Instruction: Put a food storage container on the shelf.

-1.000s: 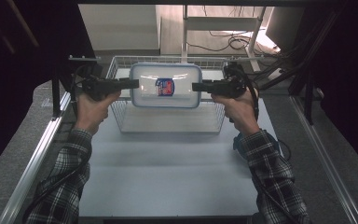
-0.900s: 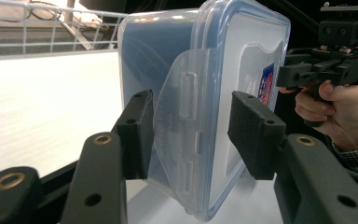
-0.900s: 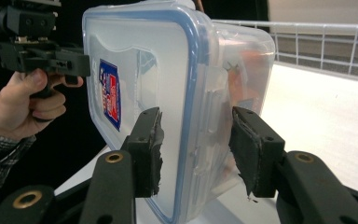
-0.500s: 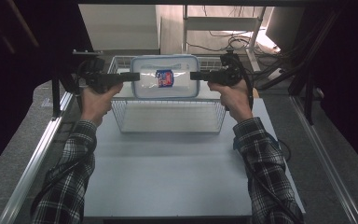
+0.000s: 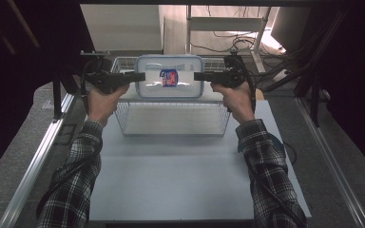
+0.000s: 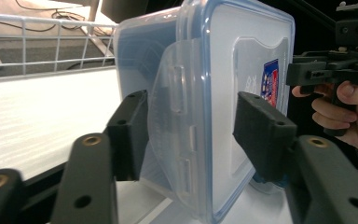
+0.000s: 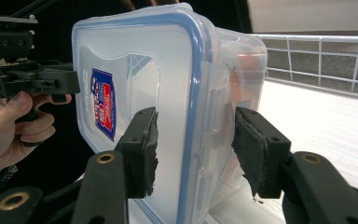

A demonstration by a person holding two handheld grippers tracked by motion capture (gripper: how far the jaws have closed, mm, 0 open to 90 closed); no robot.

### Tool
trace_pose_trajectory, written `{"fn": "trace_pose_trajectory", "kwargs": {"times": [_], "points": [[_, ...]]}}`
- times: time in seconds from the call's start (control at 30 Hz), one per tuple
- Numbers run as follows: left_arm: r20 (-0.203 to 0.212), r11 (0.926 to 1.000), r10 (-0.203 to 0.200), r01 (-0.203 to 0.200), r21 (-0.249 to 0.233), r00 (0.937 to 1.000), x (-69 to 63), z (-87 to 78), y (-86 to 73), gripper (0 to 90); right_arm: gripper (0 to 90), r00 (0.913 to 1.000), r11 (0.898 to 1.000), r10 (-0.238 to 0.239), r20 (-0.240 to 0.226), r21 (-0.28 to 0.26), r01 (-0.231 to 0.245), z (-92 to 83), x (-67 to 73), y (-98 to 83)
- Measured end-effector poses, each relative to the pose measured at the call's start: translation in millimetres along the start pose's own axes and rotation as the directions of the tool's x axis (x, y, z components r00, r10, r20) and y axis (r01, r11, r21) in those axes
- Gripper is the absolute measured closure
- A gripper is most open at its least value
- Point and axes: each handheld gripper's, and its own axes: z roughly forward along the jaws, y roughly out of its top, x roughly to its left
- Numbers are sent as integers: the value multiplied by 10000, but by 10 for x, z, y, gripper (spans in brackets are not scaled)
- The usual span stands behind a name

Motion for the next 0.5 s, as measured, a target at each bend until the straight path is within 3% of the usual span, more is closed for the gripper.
{"fn": "trace_pose_trajectory", "kwargs": {"times": [0.1,0.17,0.27,0.37,0.43,0.47,0.5], "points": [[-206,9998,109,-106,182,9997,-24,37,0,401,480,9998,9999,-95,187,43,95,7,16,-9],[-381,9991,265,-252,328,9989,-30,55,-10,377,482,9976,9986,-425,555,335,406,33,40,-20],[-314,9990,-30,43,437,9995,19,75,-36,346,473,9919,9954,-755,1020,658,690,80,62,-50],[-175,9995,-141,146,287,9997,70,57,-54,352,479,9955,9971,-488,810,617,438,102,13,-74],[-573,9998,-55,68,212,9983,65,42,-43,333,486,9968,9977,-411,688,565,373,100,0,-78],[-1082,9998,121,-102,185,9941,45,24,-30,323,484,9967,9976,-429,693,571,389,98,4,-77],[-1284,9996,195,-169,213,9915,34,13,-24,312,484,9960,9976,-463,765,547,422,93,14,-74]]}}
